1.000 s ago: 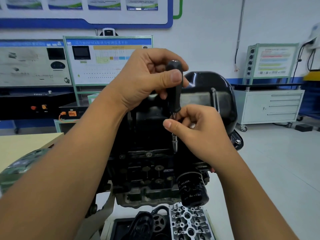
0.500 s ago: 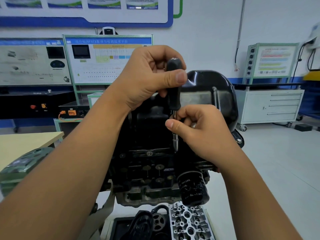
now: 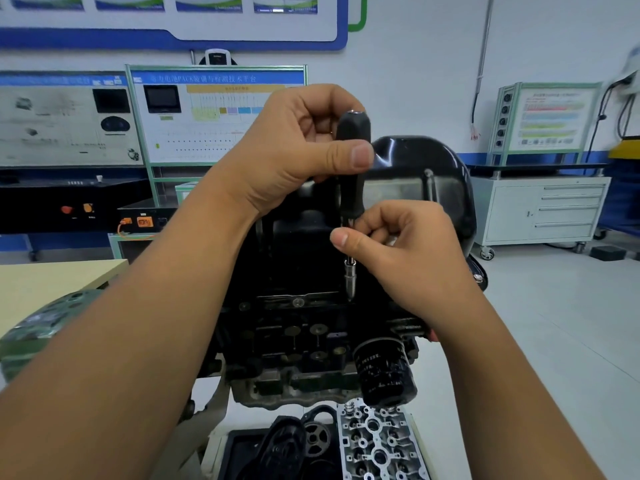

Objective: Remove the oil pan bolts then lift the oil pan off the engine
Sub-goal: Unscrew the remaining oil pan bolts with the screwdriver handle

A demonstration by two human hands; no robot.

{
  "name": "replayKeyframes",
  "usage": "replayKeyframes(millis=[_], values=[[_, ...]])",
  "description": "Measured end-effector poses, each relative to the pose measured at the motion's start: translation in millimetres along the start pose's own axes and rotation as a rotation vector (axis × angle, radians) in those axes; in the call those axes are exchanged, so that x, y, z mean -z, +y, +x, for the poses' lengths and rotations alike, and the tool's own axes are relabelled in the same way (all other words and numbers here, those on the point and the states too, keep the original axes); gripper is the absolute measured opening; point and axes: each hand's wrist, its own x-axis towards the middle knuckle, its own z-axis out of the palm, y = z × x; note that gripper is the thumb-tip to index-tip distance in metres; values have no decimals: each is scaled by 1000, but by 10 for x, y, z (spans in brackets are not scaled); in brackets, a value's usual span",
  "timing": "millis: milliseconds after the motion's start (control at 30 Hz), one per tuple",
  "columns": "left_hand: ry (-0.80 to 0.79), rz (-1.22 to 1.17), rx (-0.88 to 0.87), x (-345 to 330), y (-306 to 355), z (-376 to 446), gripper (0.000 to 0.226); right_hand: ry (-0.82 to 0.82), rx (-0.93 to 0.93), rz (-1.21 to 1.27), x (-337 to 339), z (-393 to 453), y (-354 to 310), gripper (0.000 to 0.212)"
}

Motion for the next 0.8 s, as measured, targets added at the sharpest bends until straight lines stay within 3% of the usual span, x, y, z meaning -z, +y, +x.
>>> replayKeyframes(millis=[100, 200, 367, 533, 667, 800], values=[[-33, 44, 2, -20, 16, 7, 46, -8, -6, 27, 11, 16, 8, 29], [-114, 88, 12, 1, 52, -5, 31, -77, 10, -15, 29, 27, 5, 30], [-12, 113, 11, -15, 22, -16, 25, -85, 11, 0, 28, 20, 21, 27], [-43, 169, -8, -57, 28, 18, 44, 12, -4, 2, -12, 9, 24, 27], [-102, 113, 40, 9, 54, 23, 26, -62, 10, -51, 37, 21, 15, 29], [-34, 115, 19, -15, 21, 0, 21, -81, 24, -45, 57, 14, 17, 26]])
